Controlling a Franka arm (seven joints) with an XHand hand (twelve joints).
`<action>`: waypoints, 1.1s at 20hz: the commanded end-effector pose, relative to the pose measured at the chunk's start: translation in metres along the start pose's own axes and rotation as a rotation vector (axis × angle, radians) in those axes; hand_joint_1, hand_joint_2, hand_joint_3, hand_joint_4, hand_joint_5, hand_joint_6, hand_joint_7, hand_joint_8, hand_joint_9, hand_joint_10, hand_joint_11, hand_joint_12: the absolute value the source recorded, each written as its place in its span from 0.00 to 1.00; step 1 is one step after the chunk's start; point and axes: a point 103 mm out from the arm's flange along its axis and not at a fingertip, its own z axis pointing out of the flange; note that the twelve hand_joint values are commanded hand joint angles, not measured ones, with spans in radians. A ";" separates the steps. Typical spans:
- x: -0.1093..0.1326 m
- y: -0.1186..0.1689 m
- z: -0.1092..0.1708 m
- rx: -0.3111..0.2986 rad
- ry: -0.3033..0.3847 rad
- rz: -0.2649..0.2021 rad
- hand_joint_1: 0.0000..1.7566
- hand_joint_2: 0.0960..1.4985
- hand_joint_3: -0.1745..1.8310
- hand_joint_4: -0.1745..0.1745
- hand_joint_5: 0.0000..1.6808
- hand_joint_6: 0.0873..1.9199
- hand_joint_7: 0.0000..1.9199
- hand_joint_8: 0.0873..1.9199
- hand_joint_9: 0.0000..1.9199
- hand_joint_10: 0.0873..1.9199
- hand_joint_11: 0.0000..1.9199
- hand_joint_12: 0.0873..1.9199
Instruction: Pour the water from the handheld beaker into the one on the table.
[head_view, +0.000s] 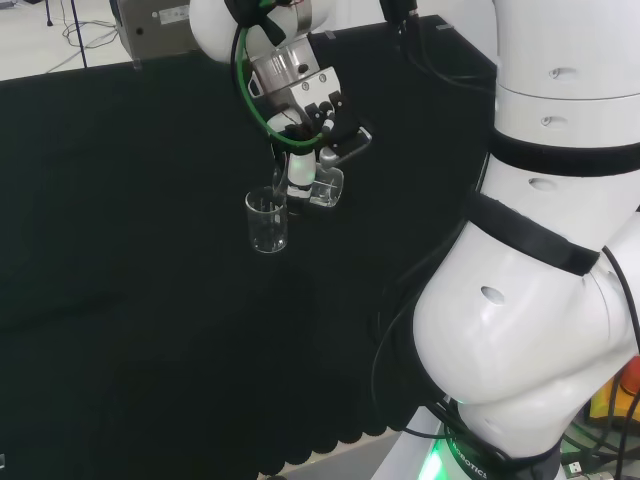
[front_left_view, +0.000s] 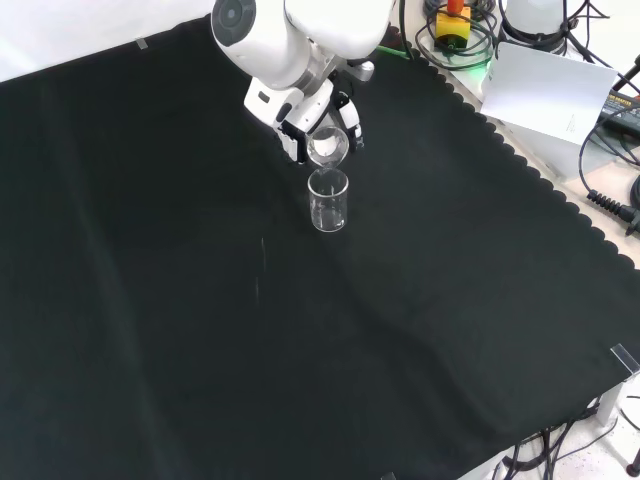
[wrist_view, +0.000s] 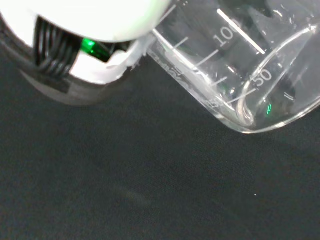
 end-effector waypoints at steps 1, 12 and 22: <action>0.004 -0.001 -0.003 0.016 -0.036 0.008 0.75 0.37 0.46 0.00 0.72 0.38 0.66 0.37 0.79 0.33 0.66 0.37; 0.011 0.001 -0.006 0.050 -0.102 0.023 0.75 0.37 0.46 0.00 0.72 0.38 0.66 0.37 0.79 0.33 0.66 0.37; 0.013 -0.001 -0.012 0.063 -0.155 0.037 0.75 0.37 0.46 0.00 0.72 0.38 0.66 0.38 0.79 0.34 0.65 0.38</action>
